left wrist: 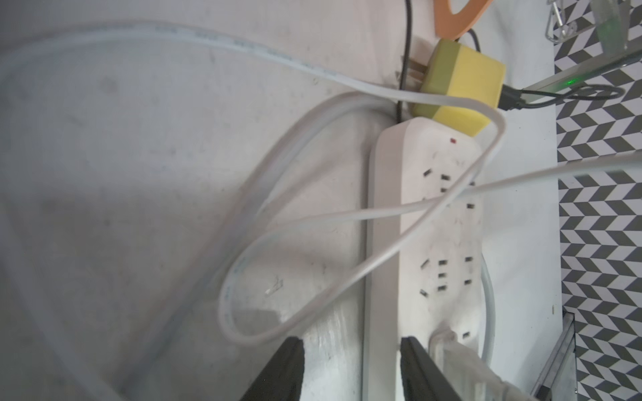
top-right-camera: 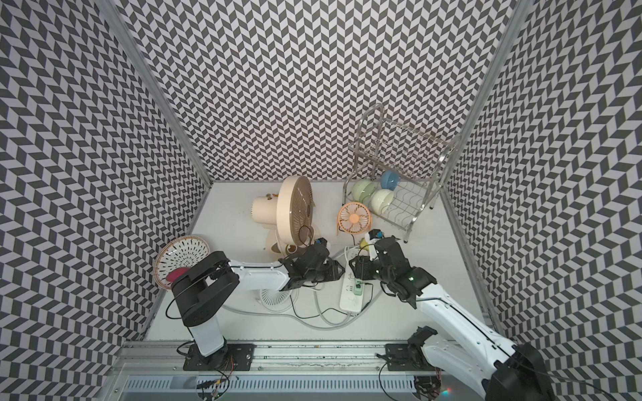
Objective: Unplug the desk fan from the power strip
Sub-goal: Remove the plug from the socket.
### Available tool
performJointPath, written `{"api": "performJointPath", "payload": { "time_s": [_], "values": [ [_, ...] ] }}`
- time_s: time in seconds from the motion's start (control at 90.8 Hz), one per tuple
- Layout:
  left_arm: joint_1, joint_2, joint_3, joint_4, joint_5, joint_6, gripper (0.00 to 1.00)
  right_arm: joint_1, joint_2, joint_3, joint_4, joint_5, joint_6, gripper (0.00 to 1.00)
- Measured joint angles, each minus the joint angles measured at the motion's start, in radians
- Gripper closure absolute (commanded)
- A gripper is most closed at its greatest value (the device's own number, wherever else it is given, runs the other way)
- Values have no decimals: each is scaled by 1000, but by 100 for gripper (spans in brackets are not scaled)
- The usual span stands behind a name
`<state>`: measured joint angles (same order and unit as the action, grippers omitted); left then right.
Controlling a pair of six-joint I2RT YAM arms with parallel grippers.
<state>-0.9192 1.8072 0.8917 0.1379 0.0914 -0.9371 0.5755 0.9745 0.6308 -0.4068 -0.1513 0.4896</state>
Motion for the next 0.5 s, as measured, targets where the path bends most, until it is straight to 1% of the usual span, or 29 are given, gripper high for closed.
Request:
{"api": "performJointPath", "payload": {
  "time_s": [0.066, 0.143, 0.275, 0.496],
  "values": [
    [0, -1, -2, -1, 1, -11, 51, 37, 3, 3, -31, 11, 11, 46],
    [2, -2, -2, -1, 4, -24, 51, 71, 10, 11, -66, 31, 20, 44],
    [2, -7, -2, -1, 11, -37, 52, 100, 35, 38, -99, 65, 23, 45],
    [2, -27, -13, -2, 26, -65, 52, 111, 157, 92, -102, 99, 11, 60]
  ]
}}
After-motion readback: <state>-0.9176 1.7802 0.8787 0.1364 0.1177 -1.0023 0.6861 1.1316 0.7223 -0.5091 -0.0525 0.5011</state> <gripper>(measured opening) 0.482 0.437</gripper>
